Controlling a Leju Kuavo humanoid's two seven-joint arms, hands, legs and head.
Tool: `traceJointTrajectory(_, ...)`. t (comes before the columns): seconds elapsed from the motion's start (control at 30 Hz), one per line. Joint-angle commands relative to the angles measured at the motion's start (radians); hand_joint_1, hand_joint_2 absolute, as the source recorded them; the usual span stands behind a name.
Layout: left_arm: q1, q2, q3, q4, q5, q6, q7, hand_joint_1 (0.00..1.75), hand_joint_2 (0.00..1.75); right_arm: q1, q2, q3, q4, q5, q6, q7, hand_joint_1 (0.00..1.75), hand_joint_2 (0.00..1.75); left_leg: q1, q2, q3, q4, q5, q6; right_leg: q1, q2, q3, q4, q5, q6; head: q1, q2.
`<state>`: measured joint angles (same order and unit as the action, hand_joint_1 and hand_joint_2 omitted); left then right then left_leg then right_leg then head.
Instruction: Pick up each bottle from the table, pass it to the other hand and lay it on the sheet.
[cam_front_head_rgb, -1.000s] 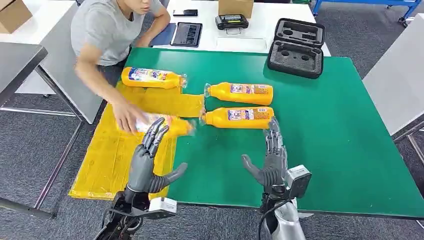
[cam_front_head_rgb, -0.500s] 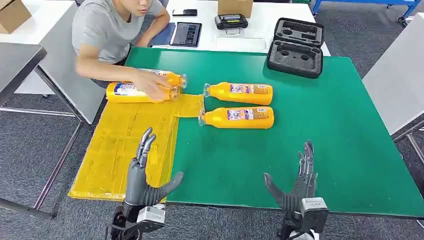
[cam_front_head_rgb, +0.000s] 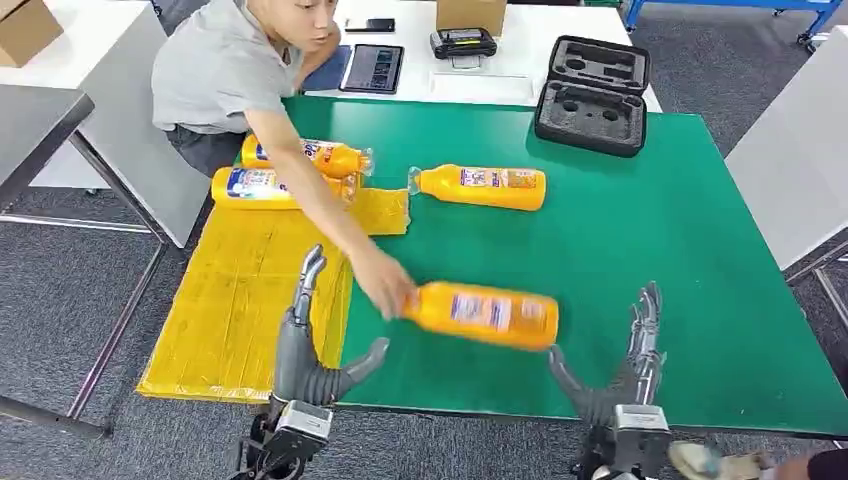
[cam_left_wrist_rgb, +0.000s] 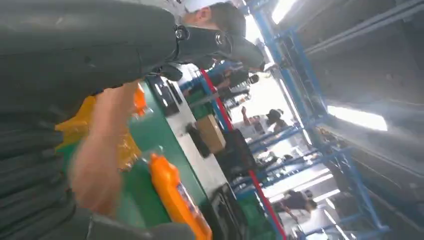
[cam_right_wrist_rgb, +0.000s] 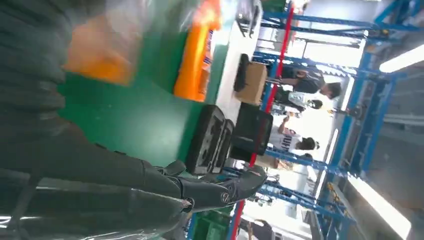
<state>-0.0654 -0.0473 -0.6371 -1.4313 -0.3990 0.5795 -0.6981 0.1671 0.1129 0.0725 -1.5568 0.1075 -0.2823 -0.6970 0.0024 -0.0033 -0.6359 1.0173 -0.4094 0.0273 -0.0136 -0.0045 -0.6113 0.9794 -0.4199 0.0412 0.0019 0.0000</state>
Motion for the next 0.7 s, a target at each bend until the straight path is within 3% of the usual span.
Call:
traceJointTrajectory(0.03,-0.074,0.036,-0.102,0.071,0.013,-0.014,0.000,0.00,1.75,-0.045,0.005,-0.077,0.026,-0.026,0.054,-0.001,0.00,1.75,0.000,0.000,0.004,-0.001,-0.001,-0.001,0.000,0.000,0.004,-0.001,-0.001,-0.001,0.000,0.000)
traceJointTrajectory(0.23,-0.108,0.028,-0.105,0.098,0.025,-0.047,0.000,0.00,1.75,-0.013,0.008,-0.064,0.017,0.048,0.019,-0.001,0.00,1.75,0.000,-0.002,0.005,-0.001,-0.001,-0.001,0.000,-0.002,0.005,-0.001,-0.002,-0.001,0.000,0.000)
traceJointTrajectory(0.37,-0.104,0.002,-0.054,0.128,-0.017,-0.087,0.000,0.00,1.75,-0.034,0.000,-0.008,0.099,0.179,-0.129,-0.001,0.00,1.75,0.001,0.000,0.004,-0.001,-0.001,-0.001,0.001,0.000,0.004,-0.001,-0.001,-0.001,0.000,0.000)
traceJointTrajectory(0.47,-0.113,0.004,-0.050,0.145,-0.016,-0.108,0.000,0.00,1.75,-0.067,0.004,0.022,0.195,0.225,-0.117,-0.001,0.00,1.75,0.001,0.002,0.005,-0.002,-0.001,-0.001,0.001,0.002,0.005,-0.002,0.000,-0.001,0.000,0.000)
traceJointTrajectory(0.5,-0.118,0.008,-0.052,0.155,-0.020,-0.110,0.000,0.00,1.75,-0.074,-0.005,0.038,0.217,0.306,-0.134,0.006,0.00,1.75,0.001,0.003,0.012,-0.004,-0.003,-0.002,0.002,0.003,0.012,-0.004,-0.002,-0.003,0.000,0.000)
traceJointTrajectory(0.6,-0.119,0.015,-0.045,0.160,-0.029,-0.106,0.000,0.00,1.75,-0.095,-0.005,0.056,0.267,0.417,-0.165,0.034,0.00,1.75,0.001,0.001,0.003,-0.001,0.000,-0.001,0.001,0.001,0.003,-0.001,0.000,-0.001,0.000,0.000)
traceJointTrajectory(0.7,-0.122,0.018,-0.049,0.154,-0.019,-0.125,0.000,0.00,1.75,-0.103,-0.005,0.050,0.282,0.432,-0.174,0.042,0.00,1.75,0.001,0.002,0.008,-0.002,-0.002,-0.002,0.001,0.002,0.007,-0.002,-0.001,-0.002,0.000,0.000)
